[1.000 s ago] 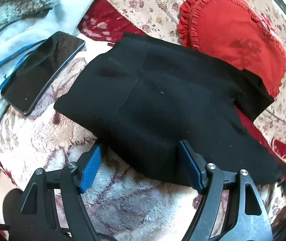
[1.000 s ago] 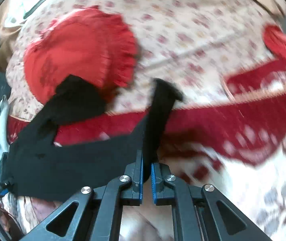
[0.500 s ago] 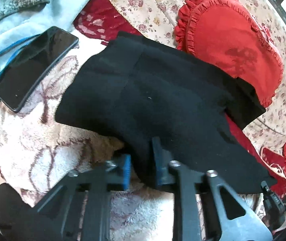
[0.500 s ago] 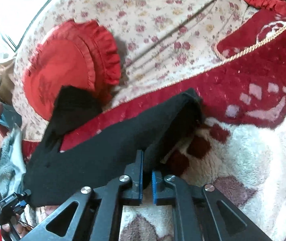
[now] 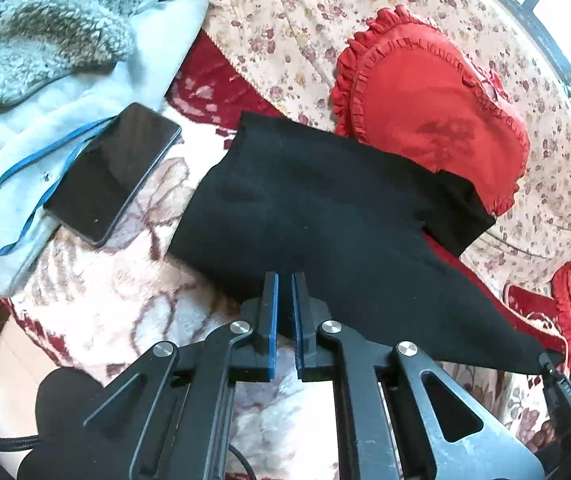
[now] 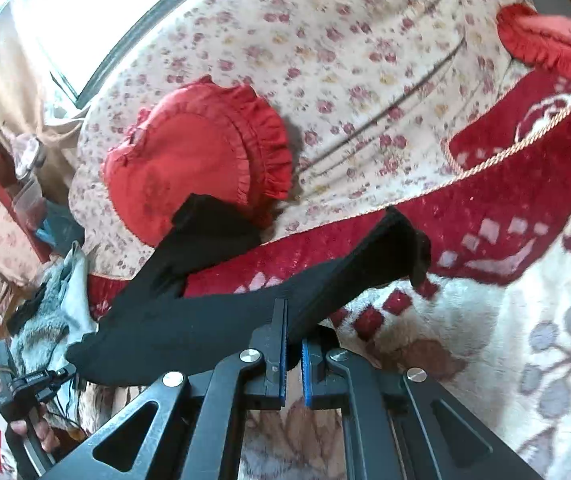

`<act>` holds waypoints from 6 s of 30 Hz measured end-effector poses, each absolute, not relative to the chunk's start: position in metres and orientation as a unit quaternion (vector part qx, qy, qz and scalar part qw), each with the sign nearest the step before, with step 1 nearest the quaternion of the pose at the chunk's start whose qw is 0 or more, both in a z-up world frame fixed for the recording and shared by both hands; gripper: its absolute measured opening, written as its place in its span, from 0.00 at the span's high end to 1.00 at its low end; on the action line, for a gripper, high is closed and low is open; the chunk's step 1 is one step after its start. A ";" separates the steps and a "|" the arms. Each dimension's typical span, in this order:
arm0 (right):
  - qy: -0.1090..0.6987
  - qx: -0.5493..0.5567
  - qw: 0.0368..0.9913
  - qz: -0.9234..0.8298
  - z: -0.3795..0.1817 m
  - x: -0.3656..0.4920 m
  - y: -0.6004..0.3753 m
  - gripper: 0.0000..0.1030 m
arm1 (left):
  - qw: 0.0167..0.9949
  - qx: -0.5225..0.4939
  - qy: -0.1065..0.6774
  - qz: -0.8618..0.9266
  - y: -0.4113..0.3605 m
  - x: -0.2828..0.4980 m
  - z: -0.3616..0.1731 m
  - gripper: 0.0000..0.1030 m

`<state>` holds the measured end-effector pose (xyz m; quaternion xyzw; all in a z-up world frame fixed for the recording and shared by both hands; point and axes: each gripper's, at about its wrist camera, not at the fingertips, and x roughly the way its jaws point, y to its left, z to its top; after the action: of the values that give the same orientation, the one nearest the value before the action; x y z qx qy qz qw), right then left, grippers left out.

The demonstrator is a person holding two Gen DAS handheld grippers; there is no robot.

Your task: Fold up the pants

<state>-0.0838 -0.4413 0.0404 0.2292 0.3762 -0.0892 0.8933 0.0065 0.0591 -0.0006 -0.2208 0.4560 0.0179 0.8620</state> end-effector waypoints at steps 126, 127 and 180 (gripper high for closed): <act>0.444 0.242 0.853 -0.130 -0.020 0.038 -0.452 0.87 | 0.833 -0.224 0.506 0.001 0.055 0.091 -0.047 0.42; 0.449 0.246 0.849 -0.129 -0.023 0.034 -0.452 0.86 | 0.834 -0.223 0.505 0.001 0.055 0.091 -0.046 0.42; 0.532 -0.043 0.799 0.276 -0.065 -0.030 -0.145 0.93 | 0.856 -0.269 0.435 0.073 0.150 -0.019 0.003 0.30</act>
<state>-0.0300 -0.1448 -0.0648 -0.0433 0.5321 0.2755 0.7995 -0.0191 0.1496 0.0025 -0.2691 0.4345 0.0732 0.8564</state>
